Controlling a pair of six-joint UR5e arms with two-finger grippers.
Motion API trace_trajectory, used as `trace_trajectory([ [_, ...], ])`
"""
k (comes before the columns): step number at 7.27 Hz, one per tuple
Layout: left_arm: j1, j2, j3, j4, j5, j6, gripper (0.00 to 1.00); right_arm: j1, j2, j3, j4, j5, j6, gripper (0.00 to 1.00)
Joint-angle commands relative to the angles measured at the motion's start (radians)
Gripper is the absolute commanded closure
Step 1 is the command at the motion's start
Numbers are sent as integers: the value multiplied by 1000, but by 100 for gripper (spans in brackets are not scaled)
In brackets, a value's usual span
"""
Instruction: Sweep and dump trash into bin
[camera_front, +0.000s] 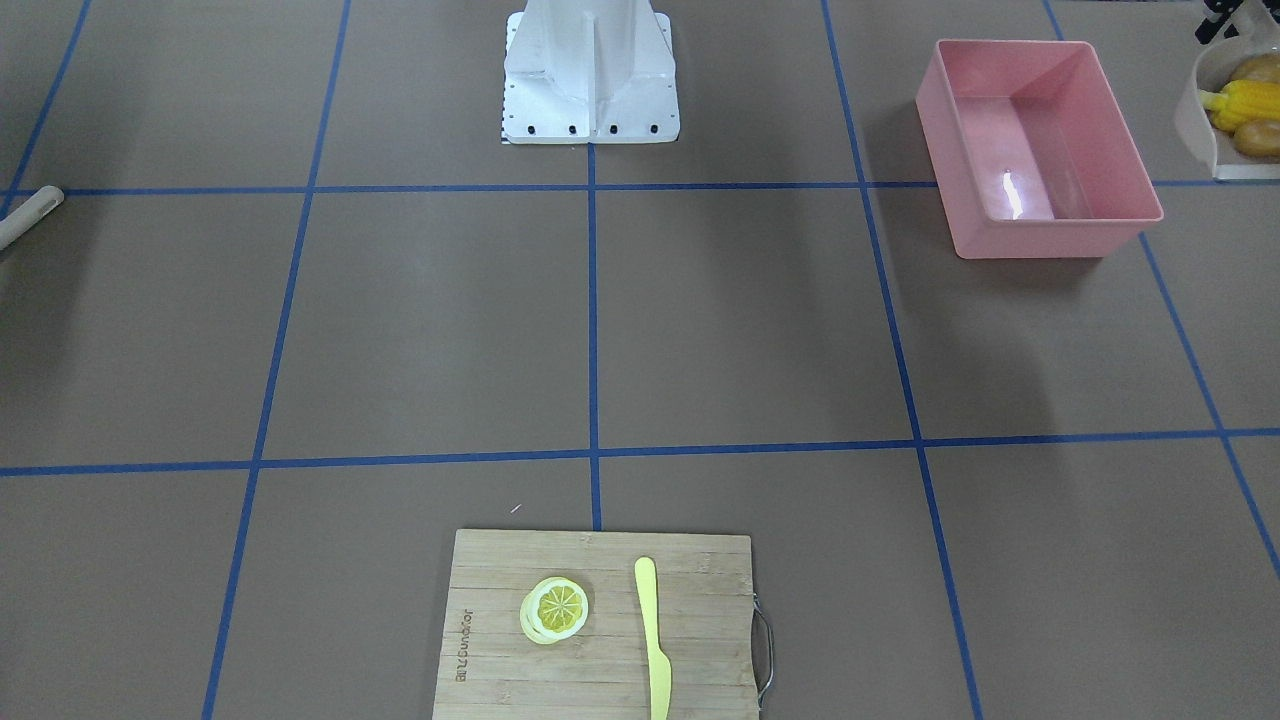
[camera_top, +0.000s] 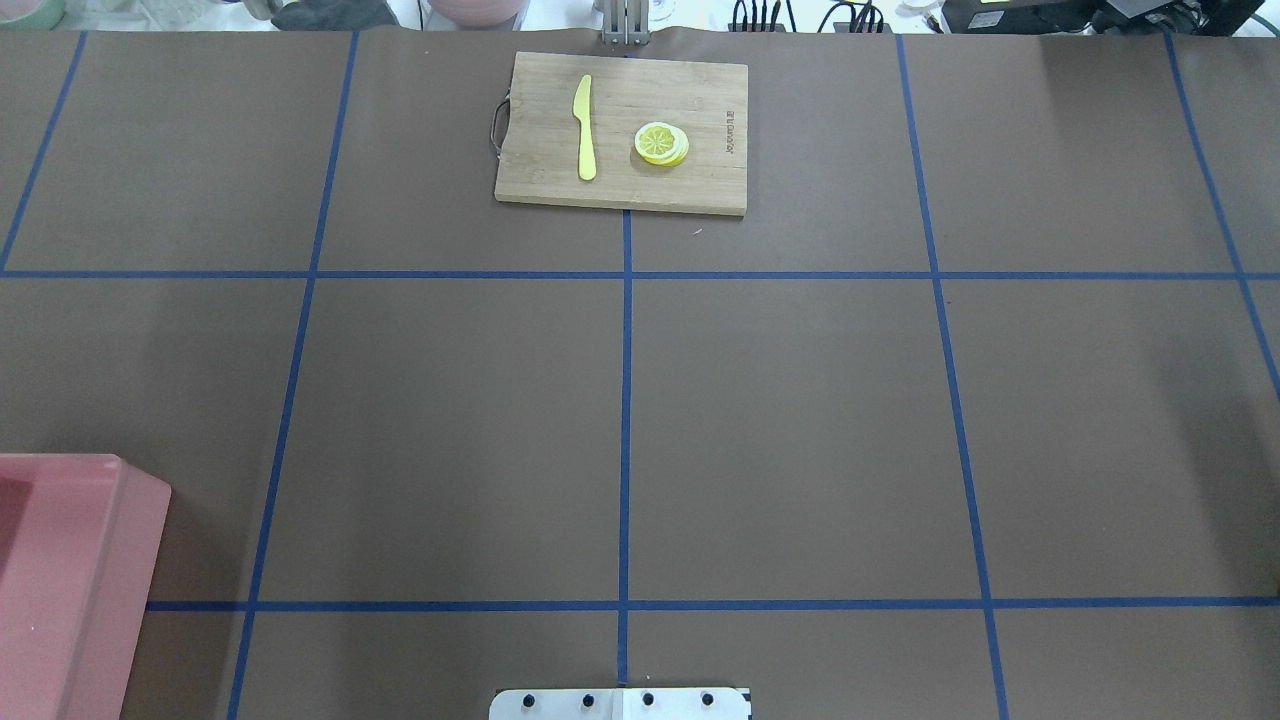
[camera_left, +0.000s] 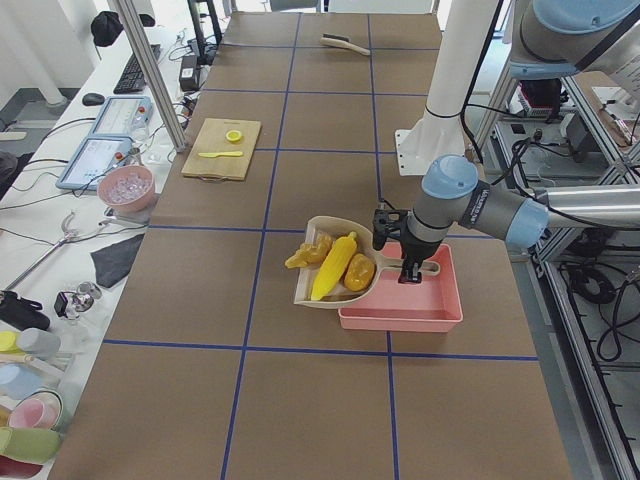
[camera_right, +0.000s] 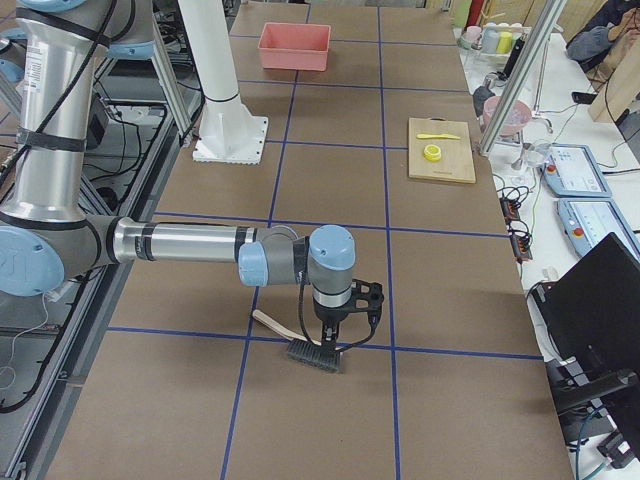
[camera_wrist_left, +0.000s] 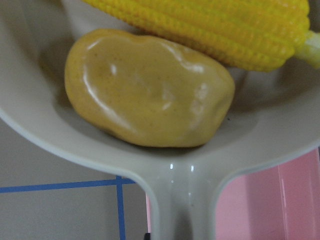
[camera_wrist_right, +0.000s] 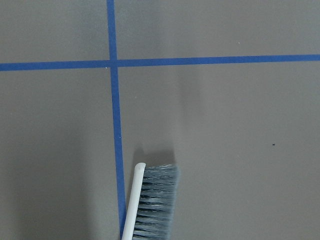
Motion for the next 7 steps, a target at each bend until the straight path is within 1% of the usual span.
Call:
trace_trajectory([
  [1,21,22,-4,-4,-12,29,100,0,-2,2,0,-1,-1,0],
  [2,23,55,-4,-21,-18,74,100,0,-4,2,0,-1,1,0],
  [3,23,110,0,-86,-18,80,100,0,-4,4,0,0,1,0],
  [7,23,219,2,-170,-18,196,100,1,-13,12,-8,12,1,0],
])
